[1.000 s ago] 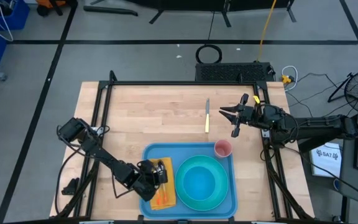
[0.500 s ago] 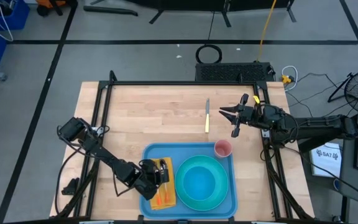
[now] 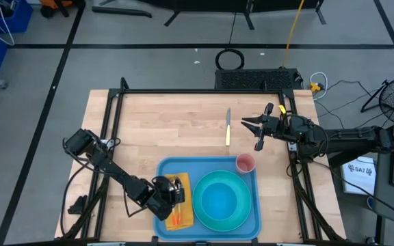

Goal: Set up tray
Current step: Put the orange spoon on the yellow table napkin beside the orange fork

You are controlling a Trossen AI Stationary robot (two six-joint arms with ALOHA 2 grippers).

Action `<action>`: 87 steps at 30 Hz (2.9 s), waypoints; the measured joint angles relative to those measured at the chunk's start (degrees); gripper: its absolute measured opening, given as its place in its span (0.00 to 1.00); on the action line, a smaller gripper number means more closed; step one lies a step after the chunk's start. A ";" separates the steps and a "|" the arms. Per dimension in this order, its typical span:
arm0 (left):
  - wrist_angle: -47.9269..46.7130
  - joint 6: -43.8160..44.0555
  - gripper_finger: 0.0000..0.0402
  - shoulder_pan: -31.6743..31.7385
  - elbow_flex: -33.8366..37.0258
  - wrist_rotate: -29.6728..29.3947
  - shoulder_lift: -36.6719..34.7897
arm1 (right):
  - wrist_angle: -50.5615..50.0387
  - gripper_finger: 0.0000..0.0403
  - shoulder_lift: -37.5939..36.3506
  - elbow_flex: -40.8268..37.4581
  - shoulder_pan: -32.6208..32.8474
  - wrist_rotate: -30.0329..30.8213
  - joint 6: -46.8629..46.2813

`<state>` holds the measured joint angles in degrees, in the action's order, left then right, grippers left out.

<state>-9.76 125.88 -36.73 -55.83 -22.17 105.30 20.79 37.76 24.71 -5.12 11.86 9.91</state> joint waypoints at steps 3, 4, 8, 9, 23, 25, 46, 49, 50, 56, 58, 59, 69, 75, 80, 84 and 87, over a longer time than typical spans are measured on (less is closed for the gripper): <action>0.02 0.21 0.15 0.13 0.00 1.06 0.00 | -0.01 0.12 0.00 0.00 -0.01 0.00 0.07; 0.04 -0.08 0.17 0.25 0.00 1.16 0.00 | -0.01 0.12 0.00 0.00 -0.01 0.00 0.21; 0.15 -2.08 0.22 1.04 0.00 1.53 0.00 | -0.04 0.12 0.00 0.00 -0.01 0.00 0.22; 0.22 -2.82 0.22 1.22 0.00 1.64 0.00 | -0.05 0.12 0.00 0.00 -0.01 -0.01 0.22; 1.64 -19.68 0.25 5.59 -0.15 -0.81 -6.22 | -0.84 0.12 -0.07 0.02 -0.01 0.01 0.41; -0.52 -19.48 0.24 5.57 -0.07 -1.12 -6.45 | -0.69 0.12 -0.22 0.02 -0.01 0.02 0.62; 0.50 -33.16 0.24 13.59 0.00 8.73 -4.01 | -0.48 0.12 -0.24 0.04 -0.01 0.30 0.68; 1.46 -33.04 0.24 13.57 0.00 8.69 -3.65 | -0.50 0.12 -0.24 0.04 -0.01 0.28 0.68; 1.63 -33.06 0.24 13.57 0.00 8.45 -3.63 | -0.49 0.12 -0.24 0.04 -0.01 0.28 0.68; 3.52 -33.73 0.24 13.79 -0.02 7.79 -3.63 | -0.48 0.12 -0.24 0.04 -0.01 0.28 0.67; 3.56 -34.07 0.24 13.81 -0.02 7.36 -3.63 | -0.47 0.12 -0.24 0.04 -0.01 0.28 0.66; 3.54 -34.12 0.24 13.83 -0.02 7.34 -3.63 | -0.48 0.12 -0.24 0.04 -0.01 0.28 0.66; 2.51 -30.12 0.24 12.34 -0.07 11.21 -0.09 | -0.50 0.12 -0.24 0.04 -0.01 0.28 0.70; 3.42 -27.78 0.24 10.96 -0.07 11.43 0.39 | -0.51 0.12 -0.26 0.03 -0.01 0.28 0.68; 3.97 -26.42 0.24 10.17 -0.07 11.67 0.41 | -0.52 0.12 -0.26 0.02 -0.02 0.28 0.68; 3.91 -26.34 0.24 9.96 -0.05 11.88 0.18 | -0.52 0.12 -0.26 0.02 -0.01 0.28 0.68; 3.65 -26.46 0.24 10.05 -0.02 12.40 -0.37 | -0.54 0.12 -0.26 0.02 -0.01 0.27 0.66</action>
<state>-6.11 99.42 -26.68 -55.86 -9.77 104.92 20.25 37.50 24.73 -5.13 12.13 10.57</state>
